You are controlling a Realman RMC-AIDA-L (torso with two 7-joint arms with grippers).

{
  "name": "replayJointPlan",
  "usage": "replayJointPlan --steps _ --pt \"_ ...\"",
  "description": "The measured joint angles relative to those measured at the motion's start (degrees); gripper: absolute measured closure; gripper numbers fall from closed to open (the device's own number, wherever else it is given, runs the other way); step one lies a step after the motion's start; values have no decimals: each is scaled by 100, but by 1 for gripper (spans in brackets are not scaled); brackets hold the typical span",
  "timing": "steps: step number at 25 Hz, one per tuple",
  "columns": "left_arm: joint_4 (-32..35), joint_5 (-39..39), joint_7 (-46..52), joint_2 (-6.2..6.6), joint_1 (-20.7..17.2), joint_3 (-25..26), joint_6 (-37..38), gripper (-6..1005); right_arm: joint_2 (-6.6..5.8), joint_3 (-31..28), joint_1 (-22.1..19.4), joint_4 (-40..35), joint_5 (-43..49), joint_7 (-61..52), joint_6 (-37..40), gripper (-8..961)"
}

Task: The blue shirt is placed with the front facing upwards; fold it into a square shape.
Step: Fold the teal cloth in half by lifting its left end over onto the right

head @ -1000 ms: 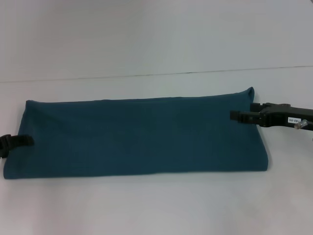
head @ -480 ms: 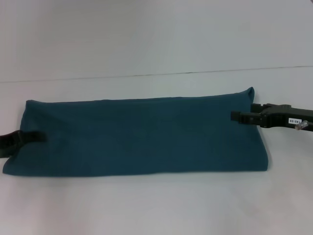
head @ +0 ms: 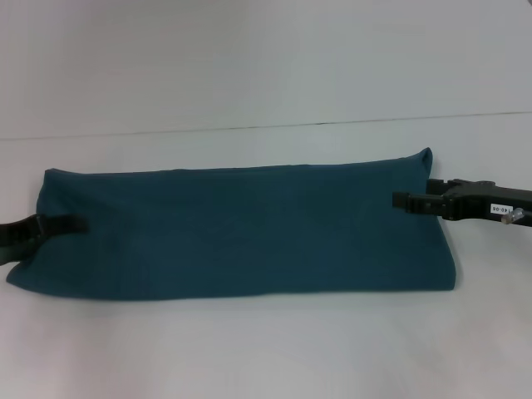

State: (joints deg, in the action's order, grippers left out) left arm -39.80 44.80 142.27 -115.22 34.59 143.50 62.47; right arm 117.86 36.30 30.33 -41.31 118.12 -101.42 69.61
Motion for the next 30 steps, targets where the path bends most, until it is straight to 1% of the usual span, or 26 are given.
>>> replayJointPlan --steps 5,9,16,30 --pt "-184 6 -18 15 -132 3 -115 138 0 0 -2 10 0 0 -1 8" --pt "-353 6 -21 -4 -263 3 -322 138 0 0 -9 21 1 0 -9 8" --pt "-226 -36 -22 -17 -289 -43 -582 139 0 0 -21 26 8 0 -10 9" --pt "-53 -118 -58 -27 -251 -88 -840 139 0 0 -29 27 22 0 -3 8"
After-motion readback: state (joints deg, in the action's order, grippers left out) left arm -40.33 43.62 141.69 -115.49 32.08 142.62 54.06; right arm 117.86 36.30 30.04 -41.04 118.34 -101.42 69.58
